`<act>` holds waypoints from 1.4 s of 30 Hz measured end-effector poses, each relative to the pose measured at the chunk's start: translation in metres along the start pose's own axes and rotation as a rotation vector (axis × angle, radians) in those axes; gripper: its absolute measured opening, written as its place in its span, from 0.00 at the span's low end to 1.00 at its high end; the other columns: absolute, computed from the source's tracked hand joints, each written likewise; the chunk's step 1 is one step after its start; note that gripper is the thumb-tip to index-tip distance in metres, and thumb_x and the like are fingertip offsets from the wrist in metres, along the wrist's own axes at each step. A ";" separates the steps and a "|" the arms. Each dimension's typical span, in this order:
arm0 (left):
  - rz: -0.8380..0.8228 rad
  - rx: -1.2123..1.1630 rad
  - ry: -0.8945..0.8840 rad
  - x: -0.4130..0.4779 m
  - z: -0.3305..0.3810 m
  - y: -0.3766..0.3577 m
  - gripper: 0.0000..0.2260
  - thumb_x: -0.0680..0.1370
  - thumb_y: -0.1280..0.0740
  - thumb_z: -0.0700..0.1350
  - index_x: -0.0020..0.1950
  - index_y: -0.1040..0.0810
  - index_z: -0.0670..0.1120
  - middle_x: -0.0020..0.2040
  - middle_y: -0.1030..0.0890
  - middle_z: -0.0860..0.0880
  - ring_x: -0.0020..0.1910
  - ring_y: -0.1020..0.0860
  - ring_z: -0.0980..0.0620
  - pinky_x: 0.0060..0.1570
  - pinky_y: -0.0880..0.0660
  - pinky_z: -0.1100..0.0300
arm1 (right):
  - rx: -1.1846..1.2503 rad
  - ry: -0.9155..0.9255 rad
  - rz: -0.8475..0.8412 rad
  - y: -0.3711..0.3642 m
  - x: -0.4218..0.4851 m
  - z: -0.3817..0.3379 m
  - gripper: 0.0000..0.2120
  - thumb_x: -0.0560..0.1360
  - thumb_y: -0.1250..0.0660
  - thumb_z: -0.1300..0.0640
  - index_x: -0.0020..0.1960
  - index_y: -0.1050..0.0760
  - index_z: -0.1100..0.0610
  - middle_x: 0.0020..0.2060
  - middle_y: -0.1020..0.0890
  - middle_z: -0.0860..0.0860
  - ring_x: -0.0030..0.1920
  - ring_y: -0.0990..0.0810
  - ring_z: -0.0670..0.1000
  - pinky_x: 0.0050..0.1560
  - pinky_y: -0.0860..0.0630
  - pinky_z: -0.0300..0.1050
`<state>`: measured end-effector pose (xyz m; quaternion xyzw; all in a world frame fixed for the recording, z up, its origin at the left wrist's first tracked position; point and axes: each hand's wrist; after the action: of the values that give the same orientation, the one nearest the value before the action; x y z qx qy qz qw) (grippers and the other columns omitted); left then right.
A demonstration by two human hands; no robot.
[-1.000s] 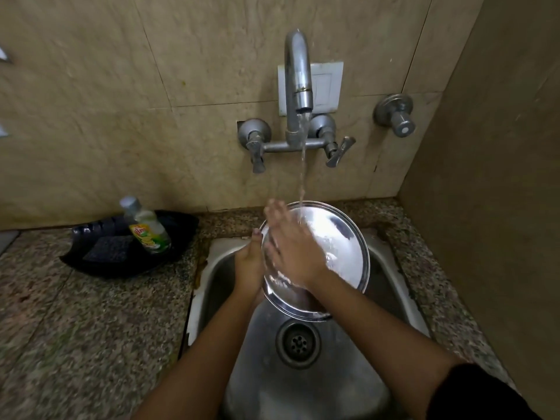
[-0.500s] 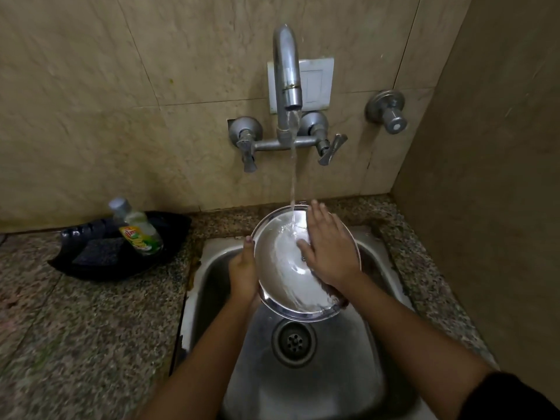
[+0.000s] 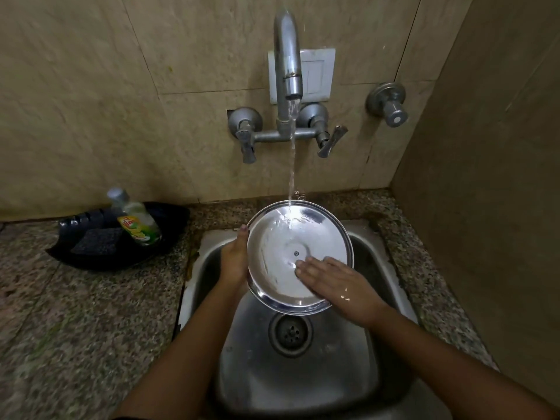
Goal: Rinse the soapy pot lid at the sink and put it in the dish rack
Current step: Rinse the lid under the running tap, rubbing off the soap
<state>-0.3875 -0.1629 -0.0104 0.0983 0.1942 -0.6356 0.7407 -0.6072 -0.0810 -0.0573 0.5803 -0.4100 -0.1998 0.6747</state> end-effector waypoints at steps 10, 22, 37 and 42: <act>-0.283 -0.058 0.305 0.007 0.012 0.019 0.26 0.81 0.49 0.59 0.61 0.24 0.40 0.44 0.16 0.43 0.40 0.18 0.49 0.38 0.22 0.58 | 0.577 -0.306 0.351 0.057 0.047 -0.001 0.15 0.76 0.34 0.50 0.38 0.21 0.61 0.29 0.21 0.54 0.30 0.26 0.45 0.34 0.30 0.41; -0.231 -0.081 -0.203 -0.003 0.014 0.010 0.19 0.73 0.32 0.58 0.54 0.18 0.45 0.52 0.16 0.41 0.54 0.18 0.39 0.55 0.23 0.41 | 0.950 -1.048 0.619 0.039 0.089 0.035 0.19 0.77 0.37 0.44 0.36 0.24 0.58 0.29 0.21 0.49 0.32 0.24 0.46 0.36 0.28 0.44; -0.172 0.084 -0.374 -0.019 0.023 0.013 0.13 0.79 0.36 0.46 0.37 0.21 0.44 0.30 0.19 0.53 0.30 0.22 0.58 0.33 0.25 0.63 | 0.289 -0.375 0.053 0.060 0.138 0.060 0.18 0.80 0.43 0.44 0.52 0.20 0.55 0.45 0.16 0.54 0.45 0.19 0.55 0.44 0.27 0.48; -0.165 0.142 -0.430 -0.020 0.030 0.009 0.16 0.80 0.38 0.47 0.32 0.26 0.46 0.29 0.23 0.52 0.30 0.27 0.57 0.33 0.29 0.63 | 0.129 -0.132 -0.027 0.071 0.159 0.030 0.20 0.78 0.45 0.40 0.50 0.26 0.55 0.43 0.21 0.50 0.42 0.24 0.49 0.39 0.30 0.45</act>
<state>-0.3764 -0.1553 0.0241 -0.0034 -0.0057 -0.7125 0.7017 -0.5526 -0.2008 0.0604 0.6135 -0.4577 -0.2197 0.6049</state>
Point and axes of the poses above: each hand's wrist, its own x-axis towards the middle knuckle, its own y-axis out of the back of the hand, z = x × y
